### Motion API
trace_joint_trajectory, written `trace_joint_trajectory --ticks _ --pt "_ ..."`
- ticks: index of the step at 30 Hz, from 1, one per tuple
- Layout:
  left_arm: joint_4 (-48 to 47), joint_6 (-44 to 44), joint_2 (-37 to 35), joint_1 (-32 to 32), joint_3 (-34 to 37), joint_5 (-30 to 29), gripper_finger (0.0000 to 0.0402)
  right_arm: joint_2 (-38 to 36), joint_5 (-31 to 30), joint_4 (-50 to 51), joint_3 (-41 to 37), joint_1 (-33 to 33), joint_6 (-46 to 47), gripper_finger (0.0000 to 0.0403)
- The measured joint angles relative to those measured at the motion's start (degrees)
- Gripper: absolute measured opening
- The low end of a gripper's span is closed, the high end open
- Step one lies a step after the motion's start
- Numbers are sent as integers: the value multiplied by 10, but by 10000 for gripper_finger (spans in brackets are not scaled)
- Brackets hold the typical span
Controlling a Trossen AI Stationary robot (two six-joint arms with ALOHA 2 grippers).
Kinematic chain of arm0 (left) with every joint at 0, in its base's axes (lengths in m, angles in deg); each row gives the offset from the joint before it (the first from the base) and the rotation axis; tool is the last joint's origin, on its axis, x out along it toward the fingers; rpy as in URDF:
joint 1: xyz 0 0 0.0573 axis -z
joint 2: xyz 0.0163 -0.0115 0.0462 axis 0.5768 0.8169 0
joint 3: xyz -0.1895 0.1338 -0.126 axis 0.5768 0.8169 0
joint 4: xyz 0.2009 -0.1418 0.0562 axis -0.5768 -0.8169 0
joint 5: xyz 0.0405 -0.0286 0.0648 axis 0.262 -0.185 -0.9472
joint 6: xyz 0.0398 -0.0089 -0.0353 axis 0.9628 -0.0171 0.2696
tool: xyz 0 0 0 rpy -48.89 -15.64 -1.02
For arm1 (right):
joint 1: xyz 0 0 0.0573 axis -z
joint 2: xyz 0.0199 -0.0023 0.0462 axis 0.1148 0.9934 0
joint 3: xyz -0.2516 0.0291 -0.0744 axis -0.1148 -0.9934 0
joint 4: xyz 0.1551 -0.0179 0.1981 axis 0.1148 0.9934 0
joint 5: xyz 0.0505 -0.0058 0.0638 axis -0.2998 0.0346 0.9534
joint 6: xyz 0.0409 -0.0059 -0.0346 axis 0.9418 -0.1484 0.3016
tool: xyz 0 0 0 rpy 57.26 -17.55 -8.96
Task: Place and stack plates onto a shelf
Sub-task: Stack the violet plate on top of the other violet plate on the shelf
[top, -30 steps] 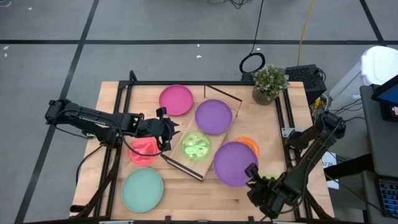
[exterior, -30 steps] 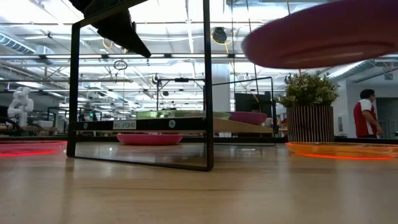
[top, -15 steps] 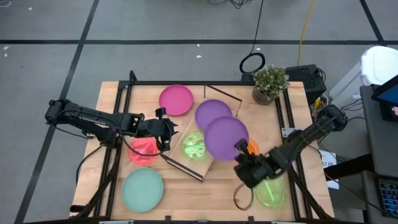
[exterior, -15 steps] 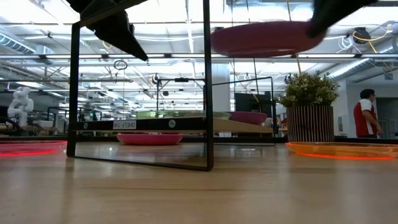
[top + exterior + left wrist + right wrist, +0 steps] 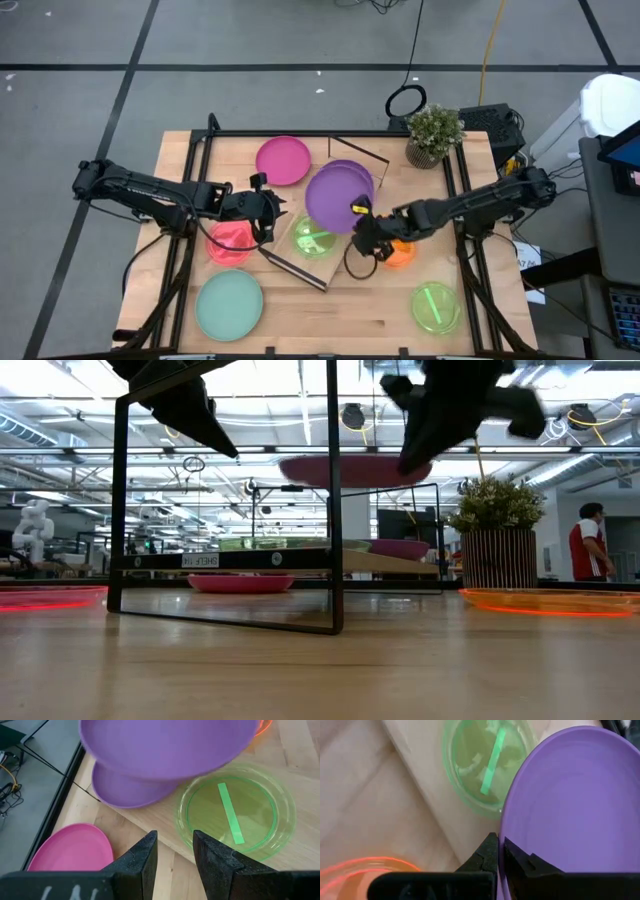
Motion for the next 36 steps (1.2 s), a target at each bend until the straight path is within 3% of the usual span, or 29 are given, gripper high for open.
trace_joint_trajectory --ticks 18,36 --pt "0 -18 0 0 0 0 131 0 75 -131 -109 123 -73 1" --pt "-1 -26 0 0 0 0 131 0 77 -139 -118 140 -66 4"
